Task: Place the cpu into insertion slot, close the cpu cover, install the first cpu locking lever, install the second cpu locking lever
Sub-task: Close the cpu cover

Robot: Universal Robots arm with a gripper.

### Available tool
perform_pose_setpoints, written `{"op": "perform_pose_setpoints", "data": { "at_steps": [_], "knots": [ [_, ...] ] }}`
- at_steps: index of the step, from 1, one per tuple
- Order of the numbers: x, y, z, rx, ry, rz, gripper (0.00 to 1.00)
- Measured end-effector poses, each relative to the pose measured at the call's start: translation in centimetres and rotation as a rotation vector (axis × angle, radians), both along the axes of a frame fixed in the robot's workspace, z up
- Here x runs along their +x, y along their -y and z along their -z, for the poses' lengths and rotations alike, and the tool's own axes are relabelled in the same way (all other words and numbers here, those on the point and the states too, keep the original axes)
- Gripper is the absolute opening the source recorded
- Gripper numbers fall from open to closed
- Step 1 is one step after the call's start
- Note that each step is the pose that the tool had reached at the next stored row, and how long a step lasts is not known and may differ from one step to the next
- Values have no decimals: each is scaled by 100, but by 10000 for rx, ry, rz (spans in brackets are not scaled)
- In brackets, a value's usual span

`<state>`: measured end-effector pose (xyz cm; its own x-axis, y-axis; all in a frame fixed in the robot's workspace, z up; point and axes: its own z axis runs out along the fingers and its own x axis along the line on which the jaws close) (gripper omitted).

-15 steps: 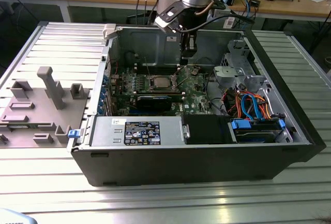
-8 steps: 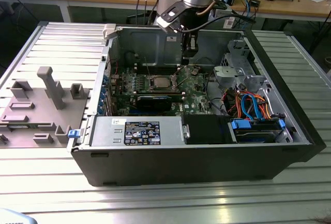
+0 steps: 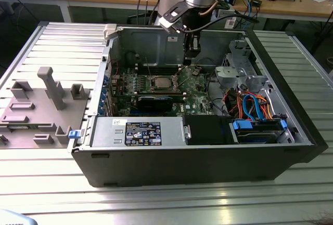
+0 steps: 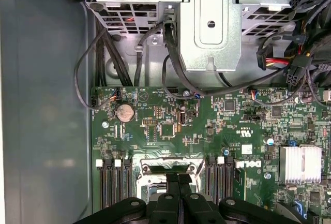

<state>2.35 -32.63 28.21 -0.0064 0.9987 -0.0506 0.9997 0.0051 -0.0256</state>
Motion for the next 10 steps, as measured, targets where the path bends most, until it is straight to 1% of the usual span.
{"op": "perform_pose_setpoints", "data": {
  "at_steps": [10],
  "knots": [
    [42,0,0,0,0,0,11]
  ]
}}
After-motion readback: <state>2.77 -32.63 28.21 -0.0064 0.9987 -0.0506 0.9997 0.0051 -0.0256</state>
